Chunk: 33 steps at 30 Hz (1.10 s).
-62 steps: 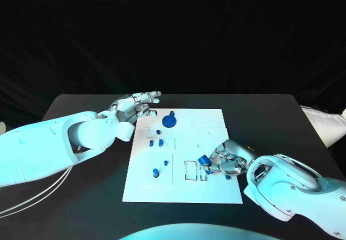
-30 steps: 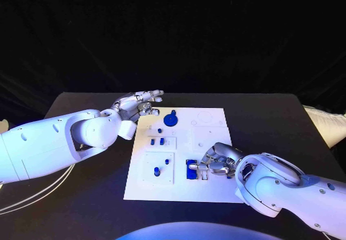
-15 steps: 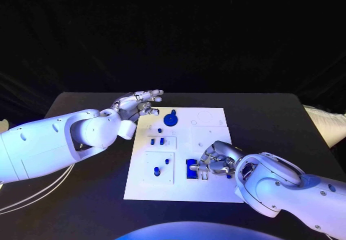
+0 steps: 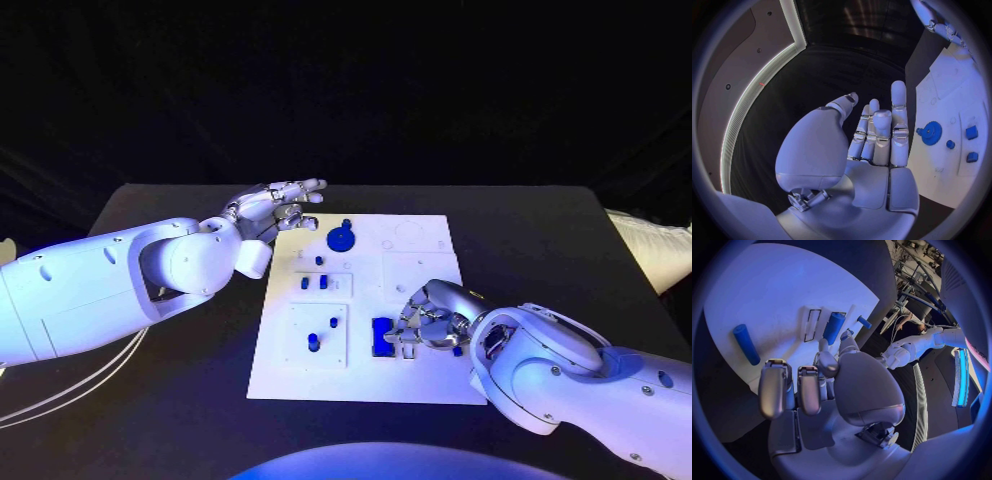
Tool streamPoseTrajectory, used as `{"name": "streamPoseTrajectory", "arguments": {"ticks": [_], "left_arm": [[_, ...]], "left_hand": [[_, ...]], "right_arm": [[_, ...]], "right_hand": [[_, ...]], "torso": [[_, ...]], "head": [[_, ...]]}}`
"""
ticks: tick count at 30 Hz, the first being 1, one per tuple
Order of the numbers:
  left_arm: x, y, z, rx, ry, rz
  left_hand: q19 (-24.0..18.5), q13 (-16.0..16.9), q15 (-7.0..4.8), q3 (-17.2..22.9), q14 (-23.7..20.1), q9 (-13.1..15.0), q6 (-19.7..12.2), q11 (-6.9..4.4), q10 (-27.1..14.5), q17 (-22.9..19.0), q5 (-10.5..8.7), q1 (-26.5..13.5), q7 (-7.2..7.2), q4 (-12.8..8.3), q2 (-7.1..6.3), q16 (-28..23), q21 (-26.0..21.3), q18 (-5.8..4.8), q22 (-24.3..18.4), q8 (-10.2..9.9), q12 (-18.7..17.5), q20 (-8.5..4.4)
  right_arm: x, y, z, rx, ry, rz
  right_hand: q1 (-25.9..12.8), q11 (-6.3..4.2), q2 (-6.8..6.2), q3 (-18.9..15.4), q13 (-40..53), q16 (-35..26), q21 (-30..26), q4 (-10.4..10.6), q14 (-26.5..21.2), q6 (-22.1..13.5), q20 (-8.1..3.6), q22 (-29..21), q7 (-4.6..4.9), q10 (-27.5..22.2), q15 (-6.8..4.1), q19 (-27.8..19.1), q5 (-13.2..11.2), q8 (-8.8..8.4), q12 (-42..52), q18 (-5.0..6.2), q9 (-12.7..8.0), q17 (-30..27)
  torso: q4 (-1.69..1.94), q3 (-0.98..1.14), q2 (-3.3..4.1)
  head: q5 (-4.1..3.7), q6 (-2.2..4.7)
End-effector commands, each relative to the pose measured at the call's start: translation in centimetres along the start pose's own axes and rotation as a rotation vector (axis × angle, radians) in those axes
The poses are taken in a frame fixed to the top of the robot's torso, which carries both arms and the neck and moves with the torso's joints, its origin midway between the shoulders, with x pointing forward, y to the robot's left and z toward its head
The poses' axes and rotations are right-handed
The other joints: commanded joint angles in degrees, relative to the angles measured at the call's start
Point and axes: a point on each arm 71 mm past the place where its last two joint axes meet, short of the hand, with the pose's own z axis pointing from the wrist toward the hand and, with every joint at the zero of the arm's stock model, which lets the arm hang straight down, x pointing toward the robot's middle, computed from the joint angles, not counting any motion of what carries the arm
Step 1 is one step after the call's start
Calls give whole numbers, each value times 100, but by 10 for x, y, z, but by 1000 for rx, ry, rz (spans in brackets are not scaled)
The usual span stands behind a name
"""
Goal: Assemble the parts on the task board
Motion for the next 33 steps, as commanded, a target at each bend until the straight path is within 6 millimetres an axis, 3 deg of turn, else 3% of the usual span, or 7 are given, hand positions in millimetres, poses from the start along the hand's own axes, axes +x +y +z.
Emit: {"name": "streamPoseTrajectory", "arguments": {"ticks": [1,4,10,21,24,26,33], "left_arm": [[2,-1,0,7,23,-3],[2,-1,0,7,21,-3],[2,0,1,6,23,-3],[2,0,1,6,23,-3],[2,-1,0,6,22,-3],[2,-1,0,6,21,-3],[2,-1,0,6,22,-3]], "left_hand": [[36,-5,-10,-32,-33,0,-55,34,-19,-8,20,0,-4,-2,50,-7,-37,103,-5,-3,-1,8],[36,-5,-10,-32,-33,0,-55,34,-19,-8,20,0,-4,-2,50,-7,-37,103,-5,-3,-1,8],[36,-5,-10,-32,-33,0,-55,34,-19,-8,20,0,-4,-2,50,-7,-37,103,-5,-3,-1,8],[36,-5,-10,-32,-33,0,-55,34,-19,-8,20,0,-4,-2,50,-7,-37,103,-5,-3,-1,8],[36,-5,-10,-32,-33,0,-55,34,-19,-8,20,0,-4,-2,50,-7,-37,103,-5,-3,-1,8],[36,-5,-10,-32,-33,0,-55,34,-19,-8,20,0,-4,-2,50,-7,-37,103,-5,-3,-1,8],[36,-5,-10,-32,-33,0,-55,34,-19,-8,20,0,-4,-2,50,-7,-37,103,-5,-3,-1,8]], "right_arm": [[-1,0,-1,-17,-18,-31],[1,2,-1,-23,-11,-36],[5,5,-1,-33,0,-47],[11,5,3,-26,23,-93],[12,4,4,-16,22,-103],[12,3,6,-10,12,-109],[11,2,9,5,-29,-120]], "right_hand": [[65,-26,-1,2,12,28,39,-36,447,22,-50,13,-22,34,-40,12,10,22,21,-53,6,623],[50,-34,-14,-26,61,40,52,-38,451,59,-53,34,-31,65,-43,19,-11,44,85,-56,24,644],[53,-61,-9,-53,185,70,93,-56,461,146,-64,97,-69,147,-63,40,-54,102,252,-68,64,696],[116,-105,19,-67,353,98,131,-115,469,222,-94,156,-121,251,-99,60,-136,171,470,-79,117,747],[208,-124,63,-36,401,108,142,-176,472,235,-110,173,-140,278,-116,65,-177,190,528,-82,136,765],[296,-139,137,15,446,112,149,-233,473,244,-125,185,-155,300,-131,68,-363,206,578,-85,154,774],[386,-165,233,87,570,115,158,-299,473,273,-141,200,-186,362,-149,73,-418,235,736,-88,178,779]], "torso": [[-2,0,-2],[-13,3,-3],[9,-1,-1],[11,1,5],[11,0,4],[10,-2,4],[8,1,0]], "head": [[-5,-3],[-6,-4],[-21,-7],[-7,-29],[-2,-33],[0,-39],[8,-47]]}}
